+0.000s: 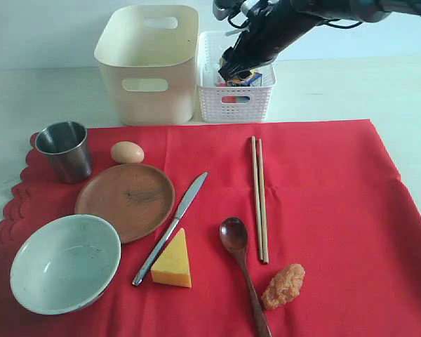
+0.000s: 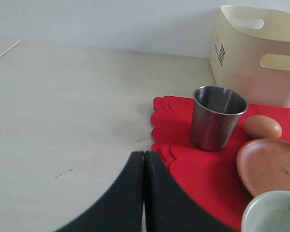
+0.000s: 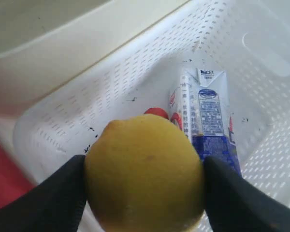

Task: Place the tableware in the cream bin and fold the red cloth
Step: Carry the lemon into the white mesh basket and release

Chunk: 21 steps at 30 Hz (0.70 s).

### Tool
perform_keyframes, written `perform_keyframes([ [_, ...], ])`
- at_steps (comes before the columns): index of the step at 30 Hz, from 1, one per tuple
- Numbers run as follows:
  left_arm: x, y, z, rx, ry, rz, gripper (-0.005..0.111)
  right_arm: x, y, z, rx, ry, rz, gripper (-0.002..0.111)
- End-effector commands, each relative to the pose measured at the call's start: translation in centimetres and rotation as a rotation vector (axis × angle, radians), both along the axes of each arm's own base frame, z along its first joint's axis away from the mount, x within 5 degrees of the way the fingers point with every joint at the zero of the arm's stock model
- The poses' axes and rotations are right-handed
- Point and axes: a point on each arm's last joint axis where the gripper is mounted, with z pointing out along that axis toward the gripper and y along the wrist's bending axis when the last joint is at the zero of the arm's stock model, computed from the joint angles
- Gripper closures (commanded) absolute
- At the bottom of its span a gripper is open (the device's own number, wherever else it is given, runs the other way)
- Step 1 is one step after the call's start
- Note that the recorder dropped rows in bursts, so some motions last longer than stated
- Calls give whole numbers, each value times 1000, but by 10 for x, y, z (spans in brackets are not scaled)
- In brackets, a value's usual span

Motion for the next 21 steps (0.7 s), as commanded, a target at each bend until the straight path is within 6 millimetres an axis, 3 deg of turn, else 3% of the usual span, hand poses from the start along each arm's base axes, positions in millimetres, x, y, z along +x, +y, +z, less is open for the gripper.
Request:
perform_keyframes([
  [1,0,0,0,1,-10,1,107,12,4,-7,22,-21,-23,108],
  [8,0,0,0,1,-10,1,107,16,5,-22,10,-3,-20,104],
  [11,0,0,0,1,-10,1,107,16,5,-22,10,-3,-20,92],
  [16,0,0,0,1,-10,1,107,15,5,-23,6,15,-14,59],
  [21,0,0,0,1,-10,1,107,15,5,-22,6,13,-14,41],
])
